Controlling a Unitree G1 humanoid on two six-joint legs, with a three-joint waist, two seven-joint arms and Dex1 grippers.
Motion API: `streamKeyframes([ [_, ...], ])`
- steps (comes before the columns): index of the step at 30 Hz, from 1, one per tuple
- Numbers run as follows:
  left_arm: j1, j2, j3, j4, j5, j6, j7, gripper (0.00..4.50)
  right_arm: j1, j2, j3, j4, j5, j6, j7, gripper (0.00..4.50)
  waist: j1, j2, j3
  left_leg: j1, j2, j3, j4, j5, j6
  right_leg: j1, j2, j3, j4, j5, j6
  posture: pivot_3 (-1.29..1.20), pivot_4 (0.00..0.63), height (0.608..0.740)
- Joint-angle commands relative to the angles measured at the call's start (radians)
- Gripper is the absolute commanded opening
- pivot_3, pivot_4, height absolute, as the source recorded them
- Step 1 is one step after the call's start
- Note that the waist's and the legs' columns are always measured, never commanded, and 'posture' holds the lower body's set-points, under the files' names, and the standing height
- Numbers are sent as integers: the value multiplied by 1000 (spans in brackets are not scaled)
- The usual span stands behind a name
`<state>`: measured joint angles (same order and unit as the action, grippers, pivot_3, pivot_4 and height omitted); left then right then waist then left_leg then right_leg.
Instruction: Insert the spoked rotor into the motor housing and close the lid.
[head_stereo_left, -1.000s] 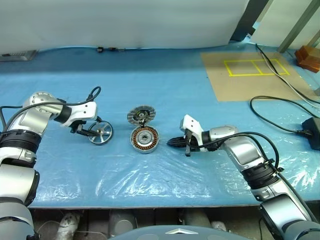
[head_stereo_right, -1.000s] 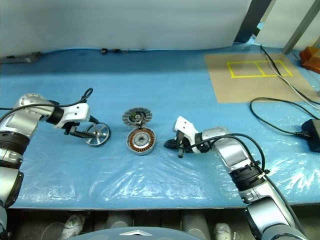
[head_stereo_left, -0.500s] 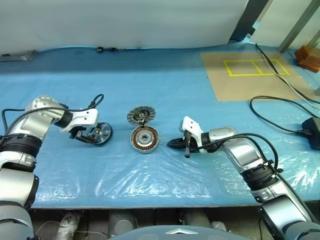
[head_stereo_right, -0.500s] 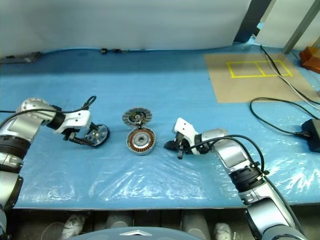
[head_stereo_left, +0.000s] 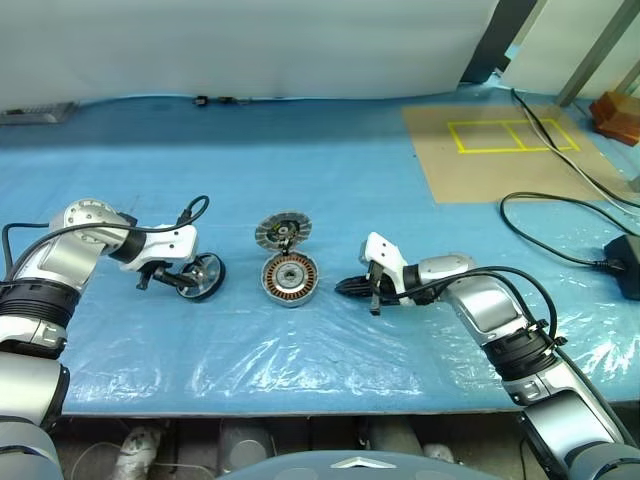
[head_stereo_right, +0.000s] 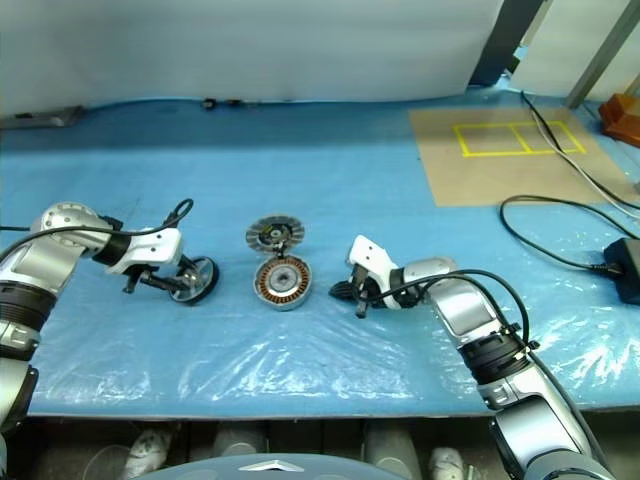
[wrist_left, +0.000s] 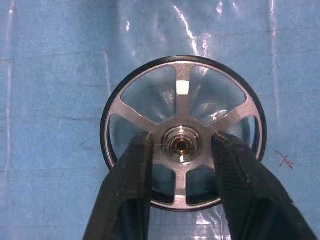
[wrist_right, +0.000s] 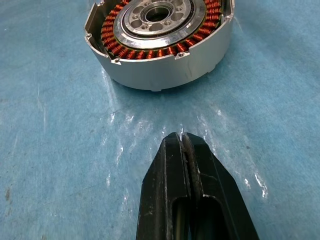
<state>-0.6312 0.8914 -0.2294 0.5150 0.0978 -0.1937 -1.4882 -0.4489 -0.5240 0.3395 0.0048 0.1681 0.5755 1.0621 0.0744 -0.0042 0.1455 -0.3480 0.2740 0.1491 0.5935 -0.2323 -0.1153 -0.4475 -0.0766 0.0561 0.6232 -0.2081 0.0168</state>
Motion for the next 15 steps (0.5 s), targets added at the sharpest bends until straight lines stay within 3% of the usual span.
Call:
streamKeyframes([
  [1, 57, -4, 0, -33, -16, 48, 12, 1710, -19, 0, -7, -5, 2, -10, 0, 0, -1, 0, 0, 1, 0, 0, 0, 0, 0, 1, 0, 0, 0, 0, 0, 0, 150, 740],
  [9, 183, 7, 40, -135, -42, 110, 61, 1710, -26, 6, -5, 17, -2, -22, 2, 0, -4, 3, -1, 4, 0, 0, -2, 0, 0, 4, 0, 0, -3, 0, 0, 0, 150, 740],
  [15, 329, -8, 201, -426, -251, 394, 114, 1710, -24, 7, -17, 17, 6, -19, 3, 0, -6, 4, -1, 5, -1, 1, -7, 0, 0, 4, 0, 0, -6, 0, 0, 0, 150, 740],
])
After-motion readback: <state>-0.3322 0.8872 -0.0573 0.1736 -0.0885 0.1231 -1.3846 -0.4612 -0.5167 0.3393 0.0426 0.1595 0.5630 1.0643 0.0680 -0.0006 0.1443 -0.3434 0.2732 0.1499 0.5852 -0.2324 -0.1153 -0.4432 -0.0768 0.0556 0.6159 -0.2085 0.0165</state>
